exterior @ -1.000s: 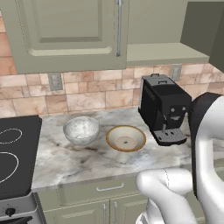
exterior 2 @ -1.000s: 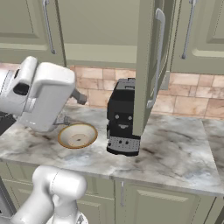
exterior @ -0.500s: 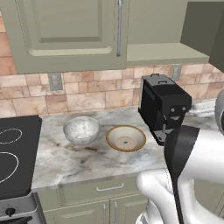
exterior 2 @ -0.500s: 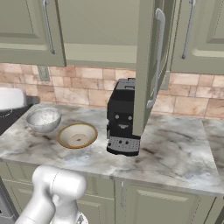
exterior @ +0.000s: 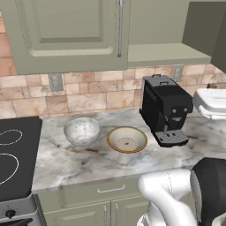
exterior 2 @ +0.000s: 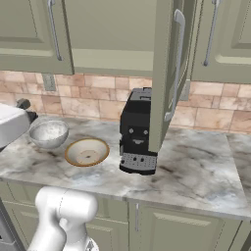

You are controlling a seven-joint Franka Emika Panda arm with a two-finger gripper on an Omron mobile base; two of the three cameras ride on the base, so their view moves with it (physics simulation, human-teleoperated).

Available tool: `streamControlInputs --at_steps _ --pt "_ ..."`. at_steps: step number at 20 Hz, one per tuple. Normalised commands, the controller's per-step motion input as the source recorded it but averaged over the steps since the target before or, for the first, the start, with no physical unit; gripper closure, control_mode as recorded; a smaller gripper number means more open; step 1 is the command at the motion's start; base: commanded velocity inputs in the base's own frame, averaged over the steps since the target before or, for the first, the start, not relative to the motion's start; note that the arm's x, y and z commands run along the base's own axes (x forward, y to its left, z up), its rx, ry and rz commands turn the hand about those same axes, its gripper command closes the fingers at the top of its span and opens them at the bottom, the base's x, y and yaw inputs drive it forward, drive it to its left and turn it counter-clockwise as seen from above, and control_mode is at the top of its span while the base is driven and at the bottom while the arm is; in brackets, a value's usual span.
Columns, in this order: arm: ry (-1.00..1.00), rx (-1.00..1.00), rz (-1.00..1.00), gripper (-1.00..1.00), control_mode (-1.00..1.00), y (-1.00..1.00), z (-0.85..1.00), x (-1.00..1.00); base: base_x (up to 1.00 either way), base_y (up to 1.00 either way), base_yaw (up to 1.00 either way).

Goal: Open the cabinet. Pick the bowls from the counter and place them in the cabinet. Then close the cabinet.

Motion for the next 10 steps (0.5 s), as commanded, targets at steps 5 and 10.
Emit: streamControlInputs --at_steps 5,10 --pt "-0.37 0.06 0.39 -1.00 -1.00 0.13 0.25 0.31 0.00 0.00 0.00" --pt "-0.16 0.00 0.22 -1.00 -1.00 0.42 0.02 0.69 0.00 0.00 0.00"
